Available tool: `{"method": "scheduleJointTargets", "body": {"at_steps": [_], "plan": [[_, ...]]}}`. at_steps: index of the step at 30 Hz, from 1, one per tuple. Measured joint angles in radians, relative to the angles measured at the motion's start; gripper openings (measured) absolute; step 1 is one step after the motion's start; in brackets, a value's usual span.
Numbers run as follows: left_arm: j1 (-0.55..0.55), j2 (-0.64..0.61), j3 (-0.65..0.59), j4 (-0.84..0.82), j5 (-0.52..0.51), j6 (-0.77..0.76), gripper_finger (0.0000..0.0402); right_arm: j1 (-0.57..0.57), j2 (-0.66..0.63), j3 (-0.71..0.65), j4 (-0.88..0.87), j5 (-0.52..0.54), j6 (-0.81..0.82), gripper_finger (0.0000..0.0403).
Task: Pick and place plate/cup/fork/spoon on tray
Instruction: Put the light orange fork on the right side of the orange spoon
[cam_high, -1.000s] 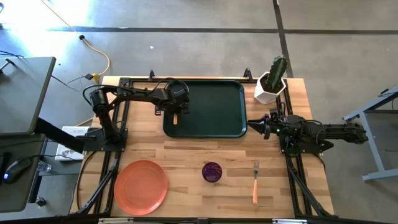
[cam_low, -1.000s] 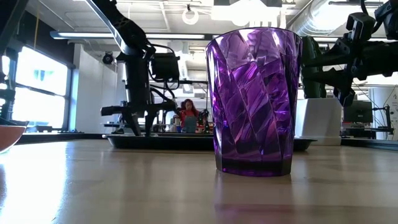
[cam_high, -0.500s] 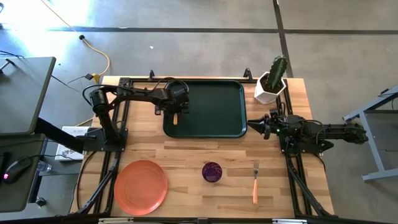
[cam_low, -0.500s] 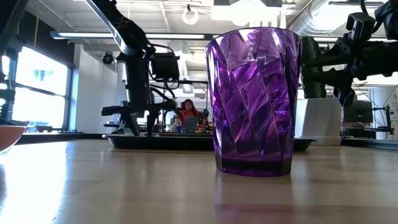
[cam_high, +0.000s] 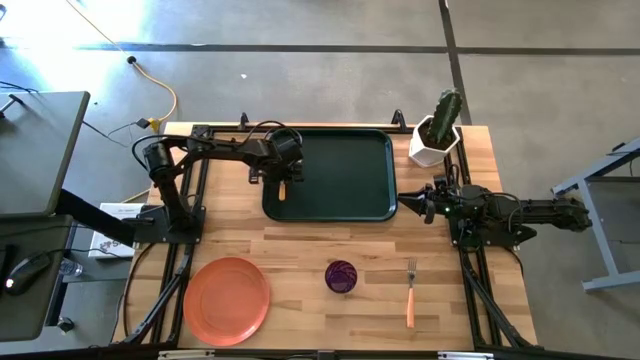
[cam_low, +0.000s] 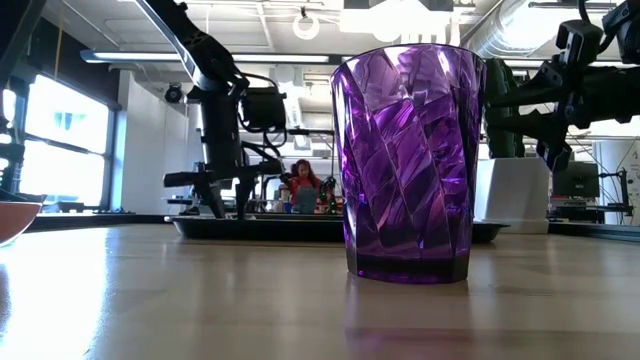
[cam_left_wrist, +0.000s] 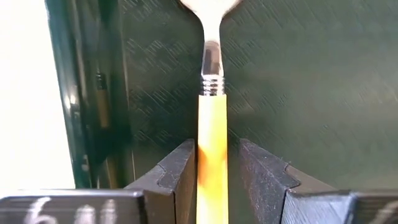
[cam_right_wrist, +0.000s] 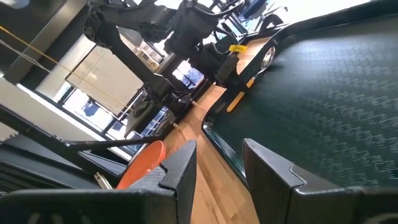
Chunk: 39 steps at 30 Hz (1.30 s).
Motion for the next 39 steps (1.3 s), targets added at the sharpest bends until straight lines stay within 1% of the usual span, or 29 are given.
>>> {"method": "scheduleJointTargets", "body": {"at_steps": [5, 11, 16, 20, 22, 25, 30, 35, 39], "plan": [[0.0, -0.014, 0.0, -0.006, 0.011, 0.046, 0.0113, 0.0, 0.0, 0.019, -0.004, -0.024, 0.0, 0.0122], [0.014, -0.08, 0.002, -0.003, 0.004, 0.101, 0.0113, 0.0, 0.0, 0.093, -0.033, -0.026, -0.03, 0.0122], [0.031, -0.164, 0.002, -0.009, 0.003, 0.151, 0.0113, 0.0, 0.002, 0.189, -0.146, -0.037, -0.033, 0.0122], [0.045, -0.248, 0.002, -0.001, 0.001, 0.203, 0.0113, 0.0, 0.004, 0.294, -0.259, -0.088, 0.014, 0.0122], [0.049, -0.291, 0.002, 0.007, 0.0, 0.227, 0.0113, 0.0, 0.012, 0.354, -0.324, -0.127, 0.07, 0.0122], [0.052, -0.354, 0.002, 0.042, 0.0, 0.266, 0.0113, 0.002, 0.041, 0.443, -0.402, -0.193, 0.204, 0.0122], [0.052, -0.449, 0.002, 0.112, 0.002, 0.327, 0.0113, 0.02, 0.135, 0.552, -0.443, -0.298, 0.449, 0.0122], [0.052, -0.518, 0.001, 0.165, 0.009, 0.371, 0.0113, 0.084, 0.312, 0.623, -0.446, -0.39, 0.606, 0.0122], [0.052, -0.555, 0.001, 0.165, 0.009, 0.406, 0.0113, 0.161, 0.472, 0.666, -0.468, -0.445, 0.689, 0.0122]]}}
